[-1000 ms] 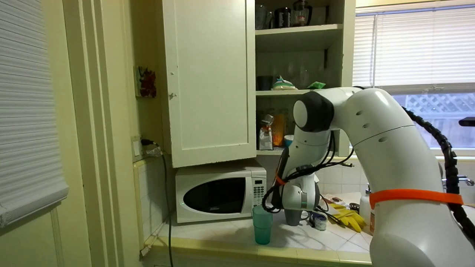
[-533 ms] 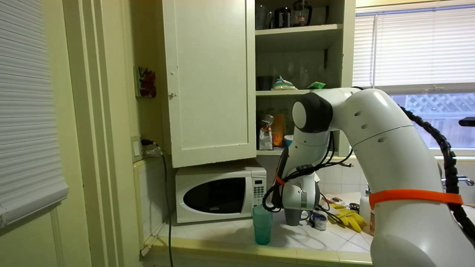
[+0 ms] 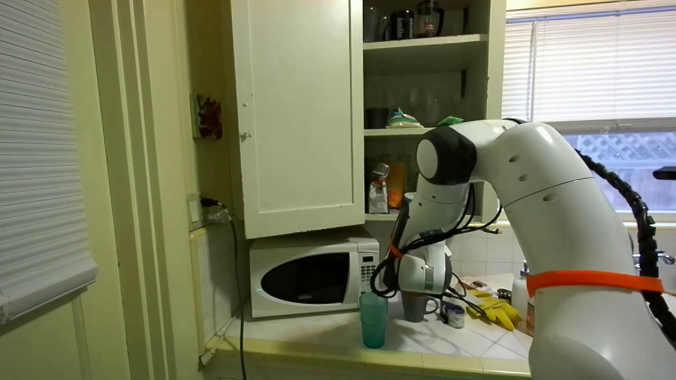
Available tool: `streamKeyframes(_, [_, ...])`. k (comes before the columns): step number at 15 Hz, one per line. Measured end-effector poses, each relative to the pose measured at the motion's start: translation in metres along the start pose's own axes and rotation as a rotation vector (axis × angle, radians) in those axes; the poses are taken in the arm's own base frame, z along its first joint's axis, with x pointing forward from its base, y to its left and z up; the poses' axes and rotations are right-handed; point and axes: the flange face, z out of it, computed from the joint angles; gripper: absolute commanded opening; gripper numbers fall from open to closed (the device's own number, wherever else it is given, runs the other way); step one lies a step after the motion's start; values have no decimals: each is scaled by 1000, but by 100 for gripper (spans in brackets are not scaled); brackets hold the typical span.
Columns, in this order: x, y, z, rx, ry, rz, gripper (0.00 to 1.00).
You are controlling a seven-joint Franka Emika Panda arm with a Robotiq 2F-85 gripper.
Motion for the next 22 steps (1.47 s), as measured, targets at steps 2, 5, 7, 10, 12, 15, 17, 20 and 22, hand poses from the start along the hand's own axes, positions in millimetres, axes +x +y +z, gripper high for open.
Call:
streamKeyframes(2, [-1,-6,-2,11,-12,16,3])
streamKeyframes(5, [1,-9,-3,17,-3,27,3])
streamKeyframes(7, [4,-8,-4,20,22,27,3])
streamKeyframes(10, [4,-5,-4,15,35,12,3])
streamKeyframes(12, [1,-4,-4,10,29,-12,3])
streamKeyframes(15, [-6,-4,-4,7,0,-46,3])
streamKeyframes(17, [-6,-8,-6,13,-19,-47,3])
streamKeyframes(20, [-4,-11,-9,22,-7,-34,3])
streamKeyframes(22, [0,-10,-11,25,25,-30,3])
